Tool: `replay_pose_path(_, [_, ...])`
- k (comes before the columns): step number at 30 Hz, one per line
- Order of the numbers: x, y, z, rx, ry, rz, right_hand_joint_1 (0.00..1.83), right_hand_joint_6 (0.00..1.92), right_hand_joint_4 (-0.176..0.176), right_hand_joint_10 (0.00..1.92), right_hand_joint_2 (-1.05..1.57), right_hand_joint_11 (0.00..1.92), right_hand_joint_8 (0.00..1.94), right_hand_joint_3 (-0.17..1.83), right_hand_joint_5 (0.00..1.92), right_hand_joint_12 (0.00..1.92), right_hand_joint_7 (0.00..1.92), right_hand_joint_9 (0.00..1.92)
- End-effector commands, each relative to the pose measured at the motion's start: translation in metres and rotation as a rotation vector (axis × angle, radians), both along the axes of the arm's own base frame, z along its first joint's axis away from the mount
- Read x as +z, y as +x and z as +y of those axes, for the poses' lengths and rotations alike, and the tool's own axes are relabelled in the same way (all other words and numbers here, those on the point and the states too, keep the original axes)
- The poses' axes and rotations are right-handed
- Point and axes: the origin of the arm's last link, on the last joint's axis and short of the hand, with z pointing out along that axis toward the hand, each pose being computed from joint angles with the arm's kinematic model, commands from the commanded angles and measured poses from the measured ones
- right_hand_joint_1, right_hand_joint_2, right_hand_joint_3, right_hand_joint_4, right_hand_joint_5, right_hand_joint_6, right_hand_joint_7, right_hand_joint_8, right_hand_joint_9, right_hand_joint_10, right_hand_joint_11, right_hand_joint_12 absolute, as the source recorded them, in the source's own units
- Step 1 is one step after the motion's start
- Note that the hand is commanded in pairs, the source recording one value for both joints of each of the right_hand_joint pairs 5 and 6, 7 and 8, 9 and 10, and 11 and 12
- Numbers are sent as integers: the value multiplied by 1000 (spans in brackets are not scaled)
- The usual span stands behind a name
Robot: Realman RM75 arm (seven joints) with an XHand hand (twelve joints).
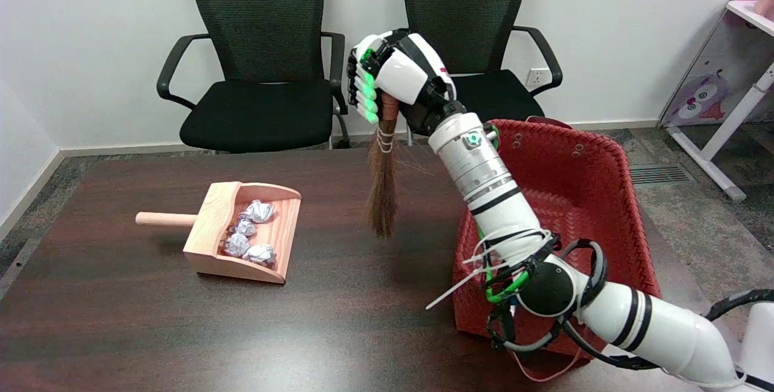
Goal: Place the broom in the basket.
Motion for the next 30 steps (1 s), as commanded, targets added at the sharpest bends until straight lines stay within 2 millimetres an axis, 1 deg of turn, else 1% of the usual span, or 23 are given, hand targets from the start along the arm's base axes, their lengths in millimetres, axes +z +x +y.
replay_pose_path(1, [20,-11,0,-62,-25,-2,784,1920,20,1920,1571,1920,1920,1833,1920,1920,1920,1920])
replay_pose_path(10, [28,-12,-1,-71,-37,6,786,1920,19,1920,1571,1920,1920,1833,1920,1920,1920,1920])
replay_pose_path(12, [29,-8,-1,-66,-36,0,786,1920,19,1920,1571,1920,1920,1833,1920,1920,1920,1920])
replay_pose_path(14, [28,0,1,-45,-25,-3,786,1920,19,1920,1570,1920,1920,1833,1920,1920,1920,1920])
replay_pose_path(16, [27,21,6,-5,8,-8,787,1920,18,1920,1567,1920,1920,1833,1920,1920,1920,1920])
replay_pose_path(17, [28,27,7,3,21,-9,788,1920,18,1920,1566,1920,1920,1833,1920,1920,1920,1920])
replay_pose_path(18, [29,39,8,10,49,-19,788,1920,19,1920,1565,1920,1920,1833,1920,1920,1920,1920])
replay_pose_path(19, [33,51,10,13,75,-31,788,1920,19,1920,1564,1920,1920,1833,1920,1920,1920,1920])
replay_pose_path(20, [35,58,10,11,95,-36,790,1920,19,1920,1561,1920,1920,1833,1920,1920,1920,1920])
replay_pose_path(22, [43,79,11,-14,176,-12,791,1920,19,1920,1557,1920,1920,1833,1920,1920,1920,1920])
replay_pose_path(23, [45,83,11,-30,203,-8,792,1920,19,1920,1555,1920,1920,1833,1920,1920,1920,1920])
replay_pose_path(25, [53,100,10,-61,265,2,792,1920,19,1920,1554,1920,1920,1833,1920,1920,1920,1920])
replay_pose_path(26, [56,103,9,-78,277,8,792,1920,20,1920,1544,1920,1920,1833,1920,1920,1920,1920])
replay_pose_path(28, [68,116,7,-122,306,26,790,1920,22,1920,1537,1920,1920,1833,1920,1920,1920,1920])
replay_pose_path(30, [81,128,6,-134,289,54,789,1920,22,1920,1534,1920,1920,1833,1920,1920,1920,1920])
